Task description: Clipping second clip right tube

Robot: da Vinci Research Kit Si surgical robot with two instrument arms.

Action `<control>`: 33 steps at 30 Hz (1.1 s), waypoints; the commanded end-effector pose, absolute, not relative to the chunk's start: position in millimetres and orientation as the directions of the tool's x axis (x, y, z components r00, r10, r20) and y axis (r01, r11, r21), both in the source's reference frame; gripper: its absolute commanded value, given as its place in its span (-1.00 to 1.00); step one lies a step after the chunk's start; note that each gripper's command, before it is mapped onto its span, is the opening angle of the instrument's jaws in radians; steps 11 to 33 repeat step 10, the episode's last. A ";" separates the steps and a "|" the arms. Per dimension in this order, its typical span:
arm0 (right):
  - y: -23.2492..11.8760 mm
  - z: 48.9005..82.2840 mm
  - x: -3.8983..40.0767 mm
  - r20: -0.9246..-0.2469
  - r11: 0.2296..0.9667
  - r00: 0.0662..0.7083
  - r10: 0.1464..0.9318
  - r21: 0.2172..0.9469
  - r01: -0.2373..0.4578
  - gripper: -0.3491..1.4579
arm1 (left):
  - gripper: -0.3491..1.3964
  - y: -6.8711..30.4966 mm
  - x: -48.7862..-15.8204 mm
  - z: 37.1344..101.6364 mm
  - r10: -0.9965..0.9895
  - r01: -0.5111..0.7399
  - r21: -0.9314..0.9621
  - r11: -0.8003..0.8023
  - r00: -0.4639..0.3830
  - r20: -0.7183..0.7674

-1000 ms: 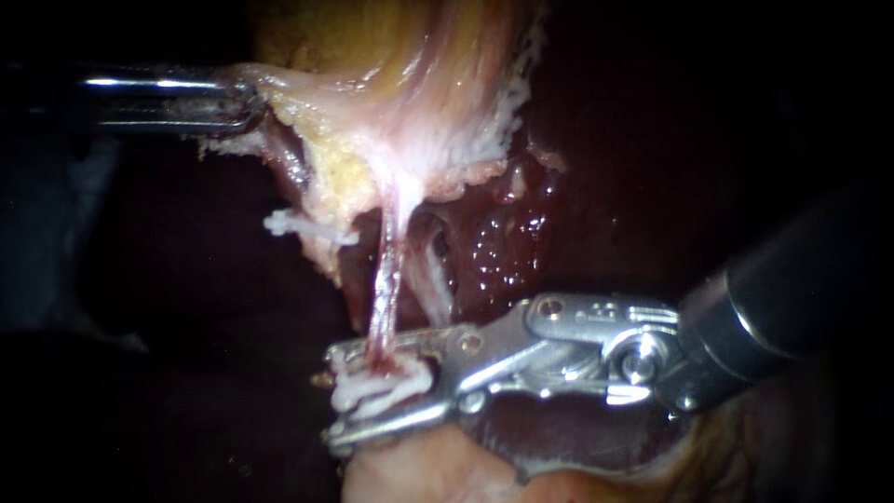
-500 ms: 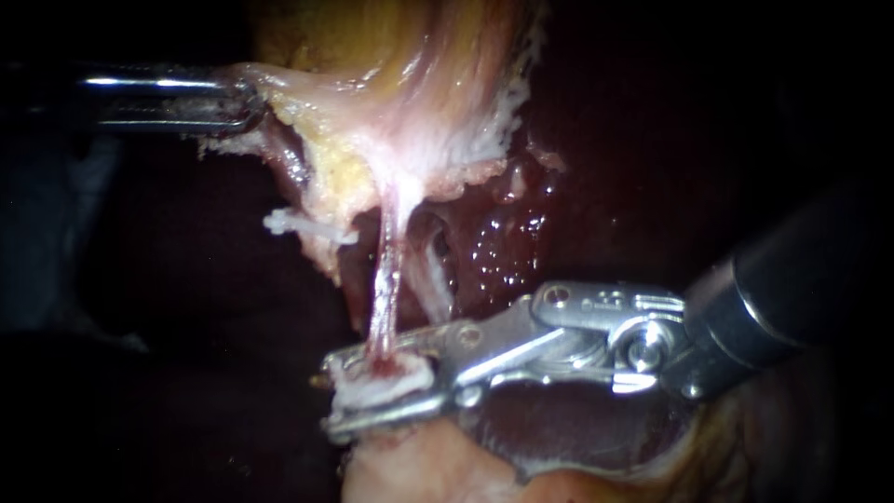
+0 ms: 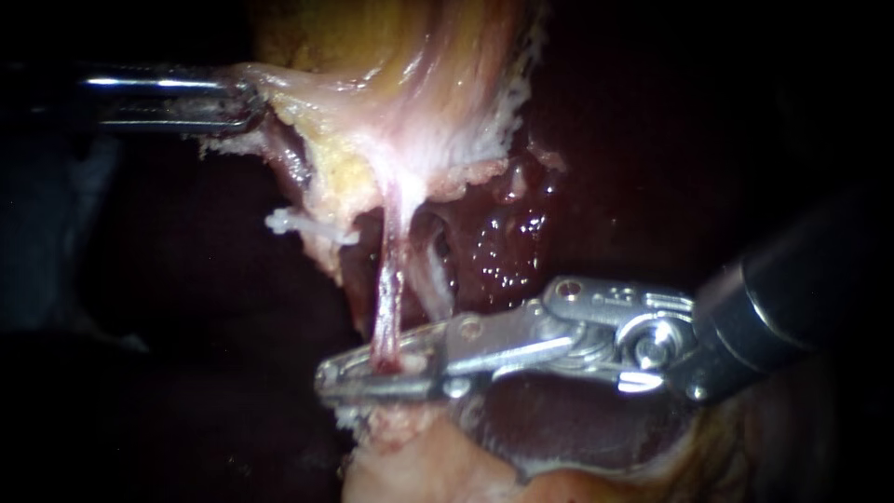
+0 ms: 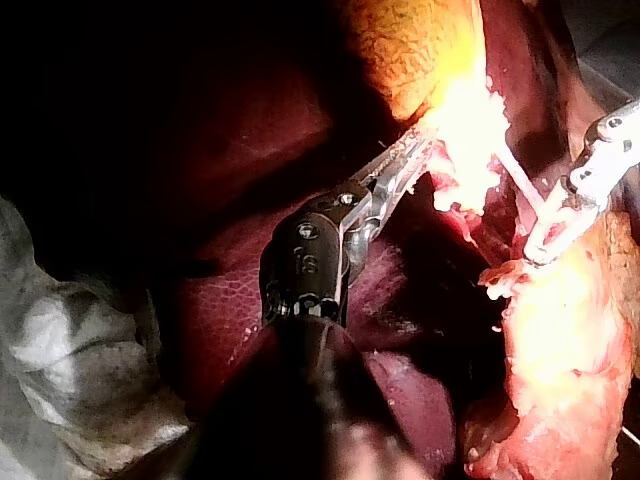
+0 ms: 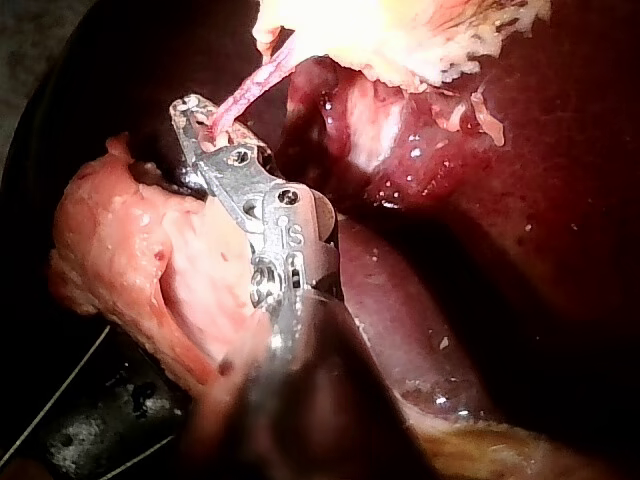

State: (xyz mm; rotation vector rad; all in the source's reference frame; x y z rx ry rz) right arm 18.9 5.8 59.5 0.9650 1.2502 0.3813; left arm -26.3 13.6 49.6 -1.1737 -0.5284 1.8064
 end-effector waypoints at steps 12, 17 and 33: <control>5.8 59.8 18.8 -0.623 0.571 0.315 0.716 0.782 0.249 -1.00 | -1.00 13.7 -26.2 49.7 0.852 -0.447 -0.733 -0.512 -0.154 -0.501; 5.8 59.8 18.8 -0.623 0.571 0.315 0.716 0.782 0.249 -1.00 | -1.00 13.7 -26.2 49.7 0.852 -0.447 -0.733 -0.512 -0.154 -0.501; 5.8 59.8 18.8 -0.623 0.571 0.315 0.716 0.782 0.249 -1.00 | -1.00 13.7 -26.2 49.7 0.852 -0.447 -0.733 -0.512 -0.154 -0.501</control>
